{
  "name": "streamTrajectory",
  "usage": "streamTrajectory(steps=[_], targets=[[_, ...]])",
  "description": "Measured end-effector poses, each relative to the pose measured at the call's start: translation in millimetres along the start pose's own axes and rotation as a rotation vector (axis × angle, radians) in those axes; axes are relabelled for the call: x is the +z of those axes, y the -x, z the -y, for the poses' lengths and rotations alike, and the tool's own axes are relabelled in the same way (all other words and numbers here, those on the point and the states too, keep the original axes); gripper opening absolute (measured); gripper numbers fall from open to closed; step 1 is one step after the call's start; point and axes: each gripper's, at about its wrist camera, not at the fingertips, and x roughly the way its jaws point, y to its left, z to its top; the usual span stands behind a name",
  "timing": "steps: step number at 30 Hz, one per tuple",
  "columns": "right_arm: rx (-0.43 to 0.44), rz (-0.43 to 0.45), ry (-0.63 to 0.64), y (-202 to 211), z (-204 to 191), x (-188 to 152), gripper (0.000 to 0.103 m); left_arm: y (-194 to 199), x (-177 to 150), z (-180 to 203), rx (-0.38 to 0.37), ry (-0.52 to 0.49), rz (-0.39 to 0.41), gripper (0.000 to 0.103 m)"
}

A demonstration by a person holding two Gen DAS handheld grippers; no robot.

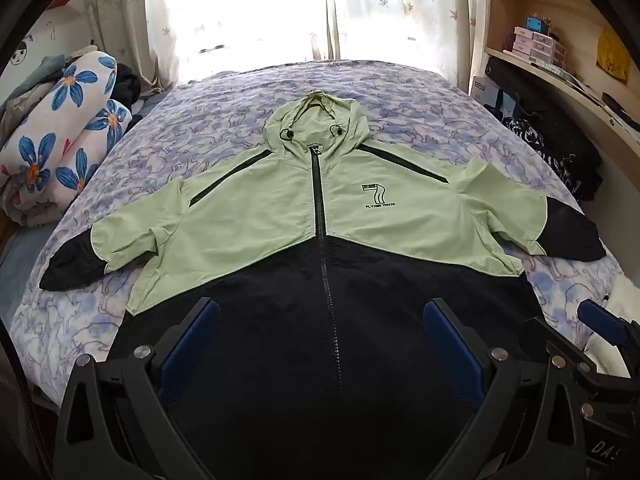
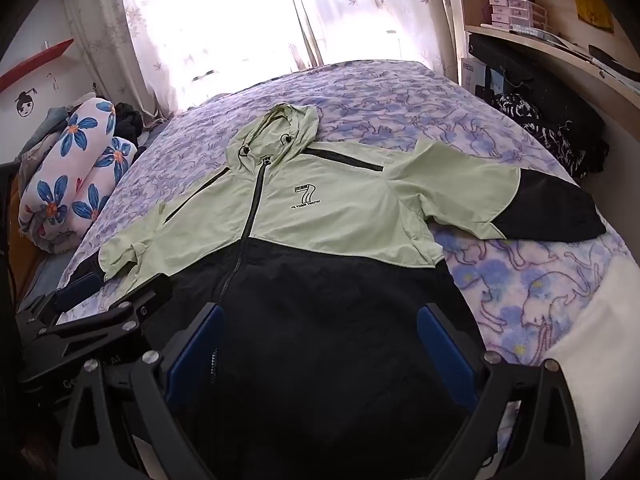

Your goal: Fold large clothes

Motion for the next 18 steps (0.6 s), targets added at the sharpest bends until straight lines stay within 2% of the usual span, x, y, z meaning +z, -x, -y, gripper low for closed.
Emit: streamTrajectory(steps=[9, 11, 18], targets=[[0.012, 0.018, 0.002, 2.5, -4.7, 2.0, 0.098, 4.0, -8.1, 10.3, -0.028, 0.010, -0.013, 0.097], [0.015, 0.020, 0.004, 1.8, -6.1, 1.9, 0.098, 3.4, -7.8, 3.7, -0.050, 0.012, -0.022, 0.094], [0.032, 0.050, 0.010, 4.9, -2.4, -0.3, 0.097, 2.9, -7.6, -0.6, -0.069, 0.031, -0.021, 0.094]])
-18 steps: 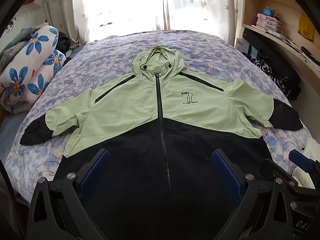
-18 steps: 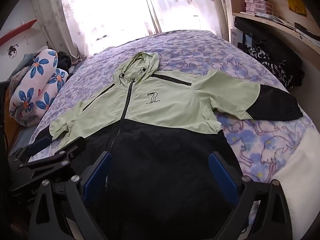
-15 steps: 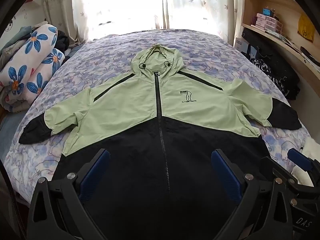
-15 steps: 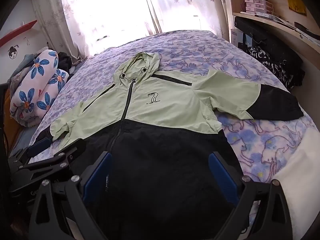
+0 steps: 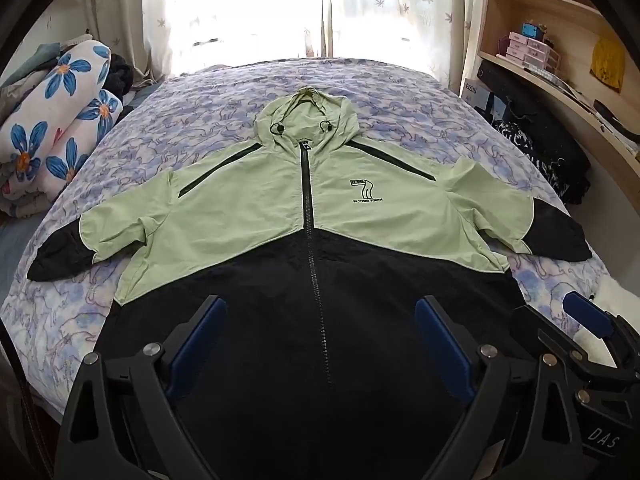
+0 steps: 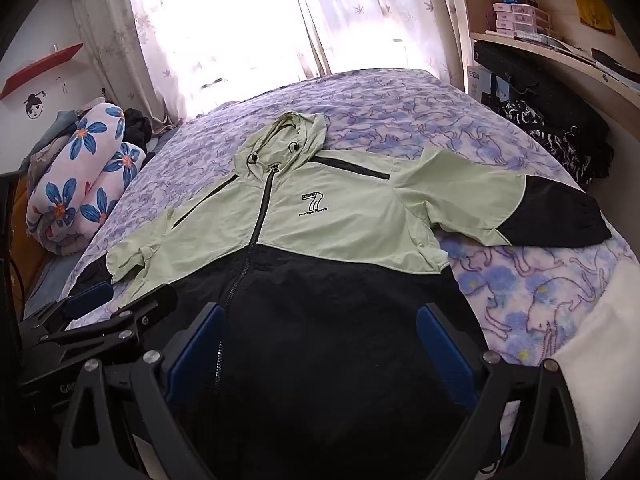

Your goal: Fold large clothes

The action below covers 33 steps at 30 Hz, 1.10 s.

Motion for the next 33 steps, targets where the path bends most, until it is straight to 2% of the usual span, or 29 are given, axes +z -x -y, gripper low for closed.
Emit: streamTrajectory(steps=[13, 19, 33], targets=[[0.019, -0.020, 0.015, -2.7, -2.3, -5.5, 0.093, 4.2, -4.7, -3.4, 0.015, 0.030, -0.005, 0.094], [0.002, -0.024, 0.007, -2.6, -0.3, -5.5, 0.093, 4.2, -6.1, -3.2, 0.013, 0.030, -0.010, 0.094], [0.005, -0.022, 0.007, -1.7, 1.5, -5.9, 0.093, 7.5, -6.3, 0.7, 0.021, 0.022, 0.015, 0.094]])
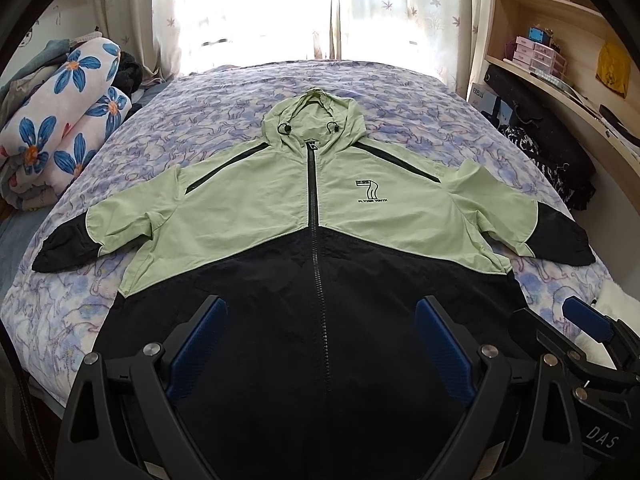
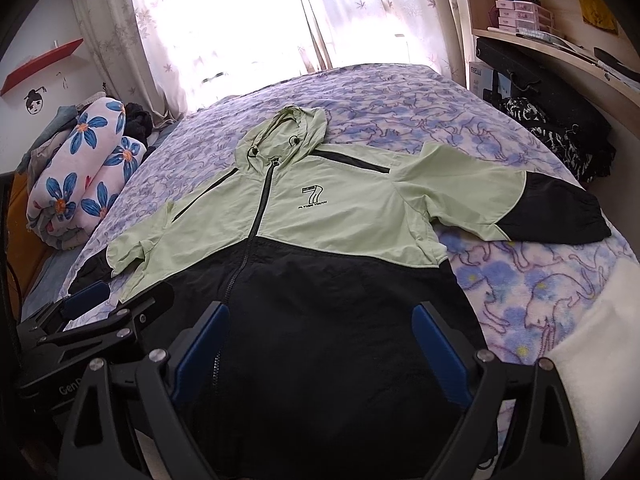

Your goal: Fold large clothes

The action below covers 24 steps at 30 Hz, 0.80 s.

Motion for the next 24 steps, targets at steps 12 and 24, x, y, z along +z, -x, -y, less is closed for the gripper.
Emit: streamTrajectory(steps=[12, 24], targets=[[0.002, -0.003, 0.002, 1.9, 0.8, 0.5, 0.093, 0.1, 2.1, -1.7, -0.008, 0.017, -0.011, 0.094], [0.000, -0.002, 0.004, 3.0, 1.2, 0.2, 0.093, 1.3, 0.5, -3.2, -0.030, 0.030, -0.013, 0.095]])
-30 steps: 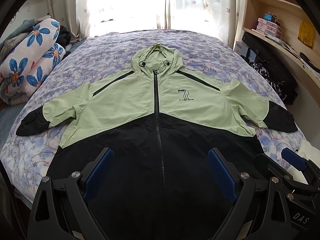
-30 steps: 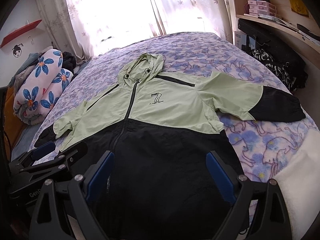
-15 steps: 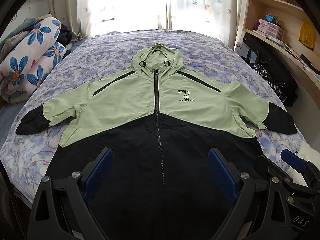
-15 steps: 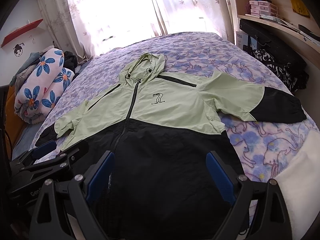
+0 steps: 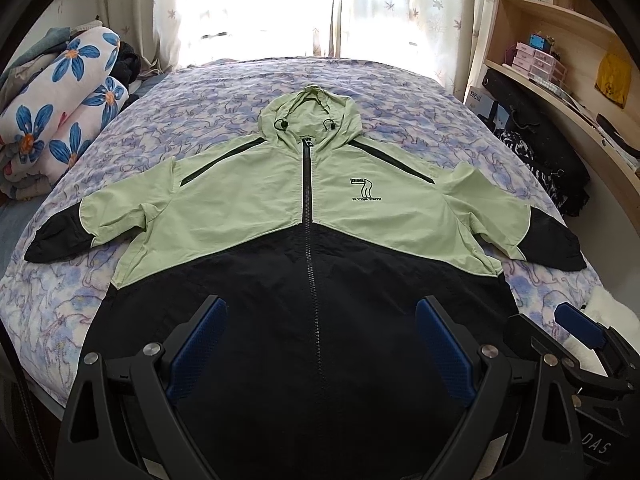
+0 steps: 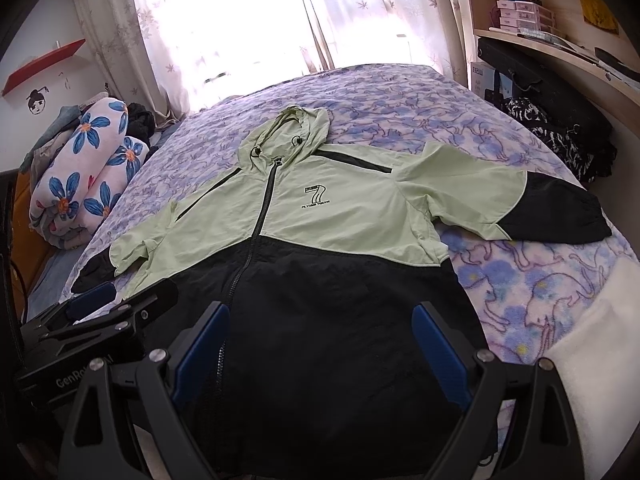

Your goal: Fold large clothes

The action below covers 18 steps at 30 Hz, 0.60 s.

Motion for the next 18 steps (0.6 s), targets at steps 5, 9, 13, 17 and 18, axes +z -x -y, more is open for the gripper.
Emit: streamTrajectory(steps=[5, 9, 13, 17, 18], targets=[[0.001, 0.005, 0.003, 4.5, -2.1, 0.2, 0.093, 2.0, -0.4, -0.5, 0.005, 0.003, 0.004, 0.095], [-0.008, 0.010, 0.004, 11.0, -2.0, 2.5, 0.093, 4.6, -1.1, -1.0, 0.013, 0.011, 0.010, 0.095], [-0.006, 0.011, -0.012, 14.4, 2.7, 6.9, 0.093, 6.8, -1.1, -1.2, 0.019, 0.020, 0.014, 0.095], [0.022, 0.008, -0.025, 18.6, 7.1, 11.9, 0.093, 9.1, -1.3, -0.5, 0.023, 0.020, 0.018, 0.095], [0.026, 0.009, -0.021, 19.9, 7.3, 13.0, 0.093, 9.6, -1.7, 0.6, 0.026, 0.019, 0.019, 0.095]])
